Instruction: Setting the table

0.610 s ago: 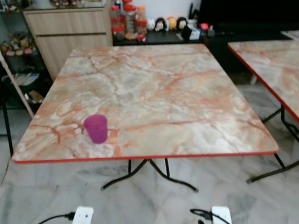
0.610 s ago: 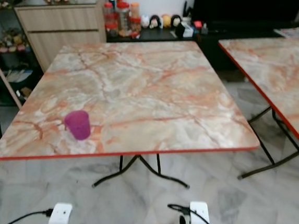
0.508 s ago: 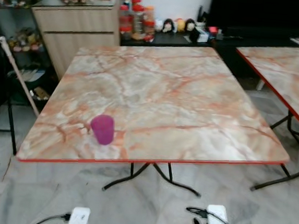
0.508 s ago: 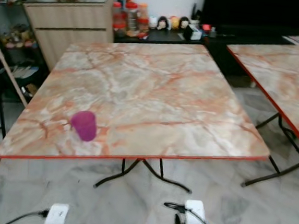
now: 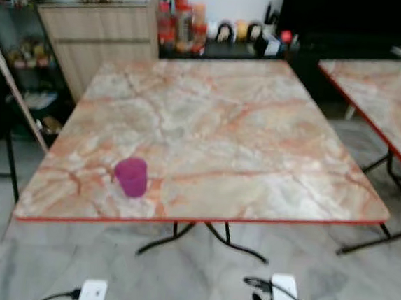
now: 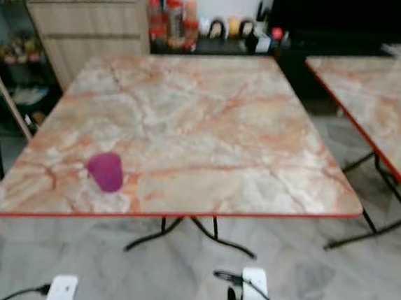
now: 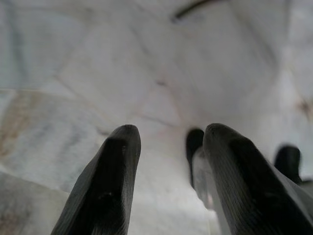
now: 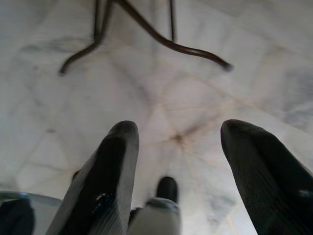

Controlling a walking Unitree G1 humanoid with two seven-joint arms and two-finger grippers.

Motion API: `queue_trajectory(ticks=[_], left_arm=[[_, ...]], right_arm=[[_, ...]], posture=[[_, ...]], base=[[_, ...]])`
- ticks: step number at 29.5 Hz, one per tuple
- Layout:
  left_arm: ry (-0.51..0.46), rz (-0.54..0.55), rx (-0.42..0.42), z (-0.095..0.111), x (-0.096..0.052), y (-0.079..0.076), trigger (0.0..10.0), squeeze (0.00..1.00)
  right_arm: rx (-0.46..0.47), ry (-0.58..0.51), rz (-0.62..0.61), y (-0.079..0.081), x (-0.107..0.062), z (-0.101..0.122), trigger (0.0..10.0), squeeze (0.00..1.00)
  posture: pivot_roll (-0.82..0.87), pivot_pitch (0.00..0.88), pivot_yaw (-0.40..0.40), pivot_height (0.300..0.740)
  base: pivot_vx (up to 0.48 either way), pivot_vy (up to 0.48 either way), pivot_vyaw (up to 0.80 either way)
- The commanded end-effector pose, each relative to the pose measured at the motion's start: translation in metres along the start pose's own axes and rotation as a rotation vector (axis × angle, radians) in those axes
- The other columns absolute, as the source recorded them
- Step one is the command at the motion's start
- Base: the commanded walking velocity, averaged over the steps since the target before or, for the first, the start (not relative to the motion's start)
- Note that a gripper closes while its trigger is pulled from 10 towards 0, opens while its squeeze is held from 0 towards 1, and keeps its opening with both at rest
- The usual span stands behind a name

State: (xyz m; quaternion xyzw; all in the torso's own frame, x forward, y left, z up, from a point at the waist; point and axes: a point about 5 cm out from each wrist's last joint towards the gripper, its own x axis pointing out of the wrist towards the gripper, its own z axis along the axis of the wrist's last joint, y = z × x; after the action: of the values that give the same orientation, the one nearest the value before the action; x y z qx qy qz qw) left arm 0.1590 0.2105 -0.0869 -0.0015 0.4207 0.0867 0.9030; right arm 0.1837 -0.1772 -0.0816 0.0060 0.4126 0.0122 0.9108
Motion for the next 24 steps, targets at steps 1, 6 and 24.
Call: queue_trajectory(ticks=[1,6,24], left_arm=[[-0.085,0.065,-0.039,0.008,-0.001,0.015,10.0,0.00],[-0.333,0.213,-0.160,0.032,-0.012,0.049,10.0,0.00],[-1.080,0.318,-0.233,0.221,-0.056,0.074,10.0,0.00]], right_arm=[[0.003,0.000,-0.001,0.000,0.001,0.002,10.0,0.00],[-0.005,0.006,0.009,0.001,0.000,0.000,10.0,0.00],[0.046,-0.009,-0.021,-0.002,0.000,0.002,10.0,0.00]], posture=[[-0.02,0.000,0.058,0.740],[0.00,0.000,0.062,0.740],[0.01,0.000,0.068,0.740]], base=[[0.000,0.000,0.00],[0.000,0.000,0.00],[0.000,0.000,0.00]])
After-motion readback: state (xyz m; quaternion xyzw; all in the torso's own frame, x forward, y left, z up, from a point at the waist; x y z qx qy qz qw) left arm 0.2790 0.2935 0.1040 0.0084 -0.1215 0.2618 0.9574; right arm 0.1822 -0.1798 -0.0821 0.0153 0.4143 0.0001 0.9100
